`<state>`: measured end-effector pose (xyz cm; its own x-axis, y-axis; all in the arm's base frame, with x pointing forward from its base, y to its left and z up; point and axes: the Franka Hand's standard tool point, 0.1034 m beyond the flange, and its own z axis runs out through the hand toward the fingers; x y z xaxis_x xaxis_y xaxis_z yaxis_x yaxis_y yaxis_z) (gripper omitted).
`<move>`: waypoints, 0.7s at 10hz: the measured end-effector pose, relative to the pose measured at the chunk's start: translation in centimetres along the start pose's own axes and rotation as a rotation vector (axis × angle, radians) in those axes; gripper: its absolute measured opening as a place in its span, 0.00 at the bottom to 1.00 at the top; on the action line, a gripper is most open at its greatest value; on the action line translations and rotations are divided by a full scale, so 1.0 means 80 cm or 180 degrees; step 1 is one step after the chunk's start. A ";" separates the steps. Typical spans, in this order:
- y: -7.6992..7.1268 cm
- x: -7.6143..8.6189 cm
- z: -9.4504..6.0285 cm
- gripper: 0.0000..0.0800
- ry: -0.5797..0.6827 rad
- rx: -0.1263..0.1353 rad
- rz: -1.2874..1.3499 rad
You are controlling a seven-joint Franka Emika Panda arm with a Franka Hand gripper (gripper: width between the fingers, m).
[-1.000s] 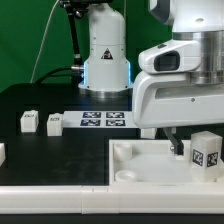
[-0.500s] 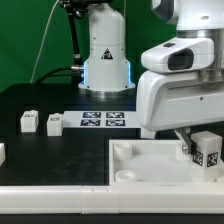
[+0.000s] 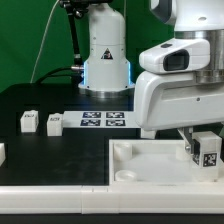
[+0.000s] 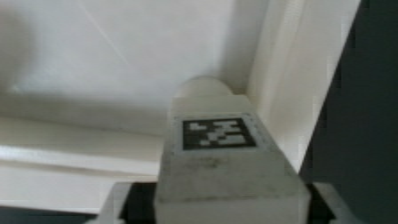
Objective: Assemble one leg
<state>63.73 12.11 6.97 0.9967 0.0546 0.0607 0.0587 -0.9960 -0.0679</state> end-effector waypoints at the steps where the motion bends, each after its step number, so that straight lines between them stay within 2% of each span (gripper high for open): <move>1: 0.001 0.001 0.000 0.37 0.0031 -0.0008 0.0416; 7: 0.005 0.000 0.000 0.37 0.0022 -0.0006 0.2823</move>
Offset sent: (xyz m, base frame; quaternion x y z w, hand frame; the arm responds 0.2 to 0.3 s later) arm -0.0017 -0.0049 -0.0030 -0.0044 -0.0076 0.3196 0.9475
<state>63.76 11.71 6.97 0.6747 -0.7380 -0.0075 -0.7355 -0.6714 -0.0910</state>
